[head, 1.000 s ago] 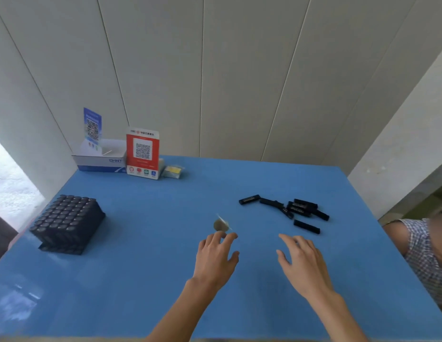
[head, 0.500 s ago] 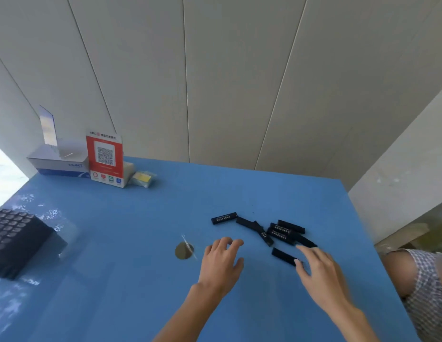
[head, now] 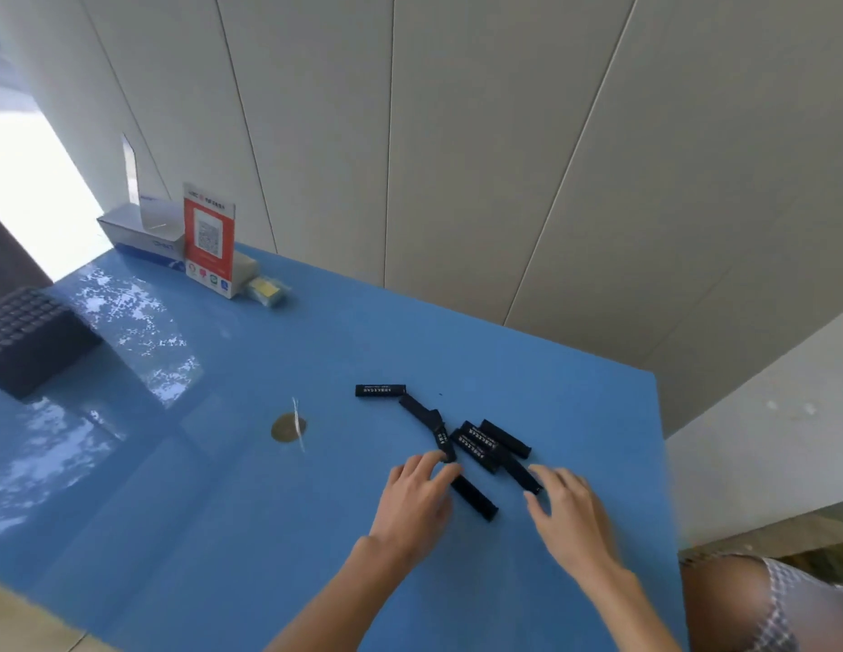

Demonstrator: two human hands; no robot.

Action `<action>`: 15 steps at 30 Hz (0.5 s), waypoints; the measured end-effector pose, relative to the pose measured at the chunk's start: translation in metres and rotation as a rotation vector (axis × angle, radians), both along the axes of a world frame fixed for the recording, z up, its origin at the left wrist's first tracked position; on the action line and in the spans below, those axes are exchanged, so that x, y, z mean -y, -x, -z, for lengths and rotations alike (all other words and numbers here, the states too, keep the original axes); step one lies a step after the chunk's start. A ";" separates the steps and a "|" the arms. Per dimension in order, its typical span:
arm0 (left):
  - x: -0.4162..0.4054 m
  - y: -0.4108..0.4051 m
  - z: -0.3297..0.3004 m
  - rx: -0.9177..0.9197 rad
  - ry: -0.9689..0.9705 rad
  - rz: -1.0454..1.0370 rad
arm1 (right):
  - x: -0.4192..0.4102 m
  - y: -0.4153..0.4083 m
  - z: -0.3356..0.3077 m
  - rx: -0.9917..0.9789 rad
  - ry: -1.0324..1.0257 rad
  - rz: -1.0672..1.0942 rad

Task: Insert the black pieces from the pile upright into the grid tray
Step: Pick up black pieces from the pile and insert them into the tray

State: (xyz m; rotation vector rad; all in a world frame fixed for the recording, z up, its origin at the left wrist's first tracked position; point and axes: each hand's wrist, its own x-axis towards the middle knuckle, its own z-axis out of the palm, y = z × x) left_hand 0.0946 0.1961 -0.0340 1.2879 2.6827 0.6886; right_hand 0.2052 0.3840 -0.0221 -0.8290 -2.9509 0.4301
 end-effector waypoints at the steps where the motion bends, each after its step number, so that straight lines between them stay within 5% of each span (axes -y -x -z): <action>1: -0.004 -0.005 0.001 -0.026 -0.003 0.015 | -0.003 0.001 0.002 0.005 0.002 -0.011; 15: -0.016 -0.018 0.016 -0.218 0.121 0.132 | -0.026 0.005 0.001 -0.077 0.107 -0.017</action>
